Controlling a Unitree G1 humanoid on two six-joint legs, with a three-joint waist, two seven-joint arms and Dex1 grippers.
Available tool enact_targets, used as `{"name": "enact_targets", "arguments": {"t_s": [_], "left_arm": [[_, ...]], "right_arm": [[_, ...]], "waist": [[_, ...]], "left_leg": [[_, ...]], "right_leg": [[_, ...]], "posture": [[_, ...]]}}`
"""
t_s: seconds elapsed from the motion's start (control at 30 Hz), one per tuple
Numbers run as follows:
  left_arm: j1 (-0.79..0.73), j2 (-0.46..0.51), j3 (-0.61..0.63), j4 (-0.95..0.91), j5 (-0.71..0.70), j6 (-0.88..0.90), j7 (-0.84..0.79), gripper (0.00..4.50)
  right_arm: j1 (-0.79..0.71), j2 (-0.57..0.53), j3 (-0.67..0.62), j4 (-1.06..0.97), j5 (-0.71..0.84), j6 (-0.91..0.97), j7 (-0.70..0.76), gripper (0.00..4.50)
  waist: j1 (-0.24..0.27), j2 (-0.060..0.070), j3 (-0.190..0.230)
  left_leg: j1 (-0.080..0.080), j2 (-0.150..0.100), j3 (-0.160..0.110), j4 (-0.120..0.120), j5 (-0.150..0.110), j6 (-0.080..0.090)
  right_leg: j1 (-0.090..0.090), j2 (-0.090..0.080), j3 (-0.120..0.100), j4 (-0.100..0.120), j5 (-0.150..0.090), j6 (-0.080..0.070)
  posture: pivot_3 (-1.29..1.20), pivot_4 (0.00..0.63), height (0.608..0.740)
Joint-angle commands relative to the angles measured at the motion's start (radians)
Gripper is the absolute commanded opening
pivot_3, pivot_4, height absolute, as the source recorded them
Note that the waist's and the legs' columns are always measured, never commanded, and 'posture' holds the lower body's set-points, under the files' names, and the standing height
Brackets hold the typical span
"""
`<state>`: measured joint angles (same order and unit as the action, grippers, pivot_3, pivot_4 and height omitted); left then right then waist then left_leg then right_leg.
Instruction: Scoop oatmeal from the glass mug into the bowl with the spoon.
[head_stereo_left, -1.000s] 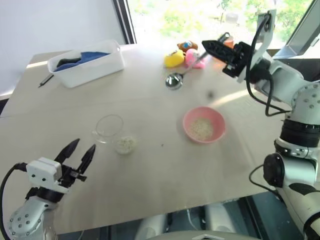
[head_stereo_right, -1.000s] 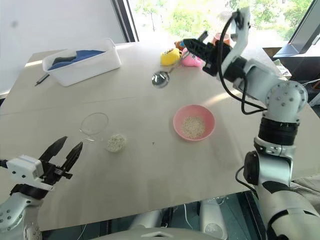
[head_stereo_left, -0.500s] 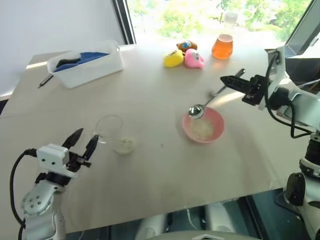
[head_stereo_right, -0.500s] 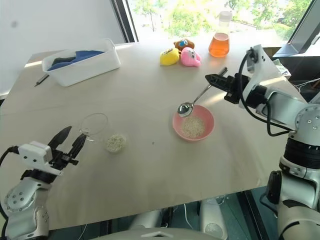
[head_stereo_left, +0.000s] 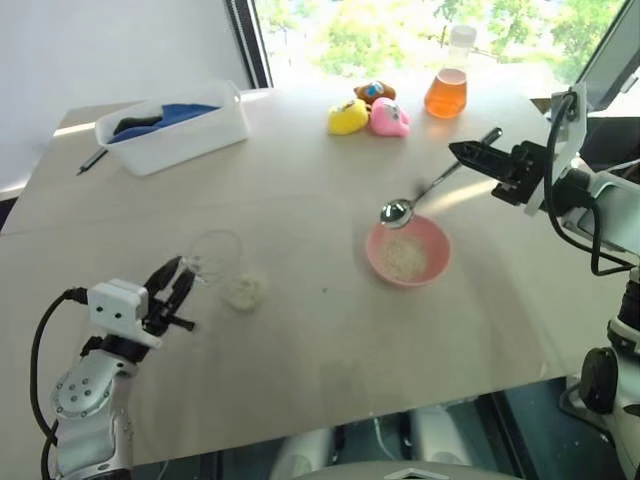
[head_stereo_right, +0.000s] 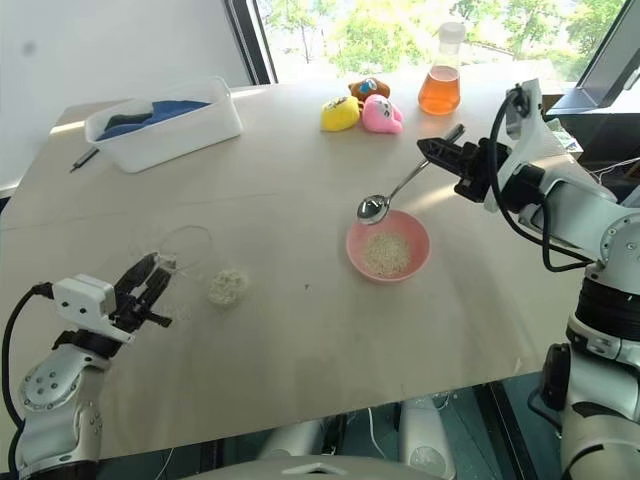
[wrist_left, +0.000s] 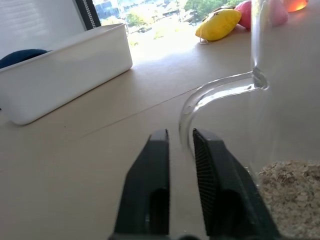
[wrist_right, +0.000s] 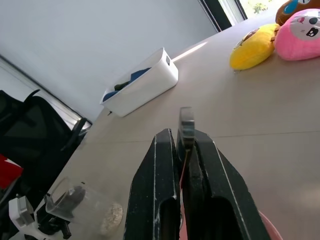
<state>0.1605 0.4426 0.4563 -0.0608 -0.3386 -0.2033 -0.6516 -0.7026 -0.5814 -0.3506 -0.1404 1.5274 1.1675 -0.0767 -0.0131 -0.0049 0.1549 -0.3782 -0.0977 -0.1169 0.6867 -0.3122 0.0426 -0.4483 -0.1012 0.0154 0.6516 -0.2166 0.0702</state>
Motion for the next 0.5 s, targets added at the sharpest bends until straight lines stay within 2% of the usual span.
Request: {"name": "enact_targets", "arguments": {"t_s": [0.03,0.27,0.5], "left_arm": [[0.005,0.018,-0.008,0.011,0.011,0.011,0.011,0.03],[-0.042,0.029,-0.037,0.031,0.003,0.034,0.019,0.03],[-0.198,0.031,-0.155,-0.006,-0.019,0.189,0.019,0.03]], "right_arm": [[-0.009,-0.012,-0.001,-0.036,0.028,-0.032,0.003,0.00],[-0.058,-0.014,0.026,-0.037,0.019,-0.053,0.029,0.00],[-0.249,0.087,0.116,-0.002,0.027,-0.084,0.067,0.00]], "waist": [[-0.001,0.000,0.000],[0.002,0.000,0.000],[0.002,0.000,-0.001]], "left_leg": [[0.000,0.000,0.000,0.000,0.000,0.000],[0.000,0.000,0.000,0.000,0.000,0.000],[0.001,0.000,-0.001,0.000,0.000,0.000]], "right_leg": [[0.000,0.000,0.000,0.000,0.000,0.000],[0.000,0.000,0.000,0.001,0.000,0.000],[0.000,0.000,-0.001,0.002,0.000,0.000]], "posture": [[0.00,0.150,0.740],[0.00,0.150,0.740],[0.00,0.150,0.740]]}}
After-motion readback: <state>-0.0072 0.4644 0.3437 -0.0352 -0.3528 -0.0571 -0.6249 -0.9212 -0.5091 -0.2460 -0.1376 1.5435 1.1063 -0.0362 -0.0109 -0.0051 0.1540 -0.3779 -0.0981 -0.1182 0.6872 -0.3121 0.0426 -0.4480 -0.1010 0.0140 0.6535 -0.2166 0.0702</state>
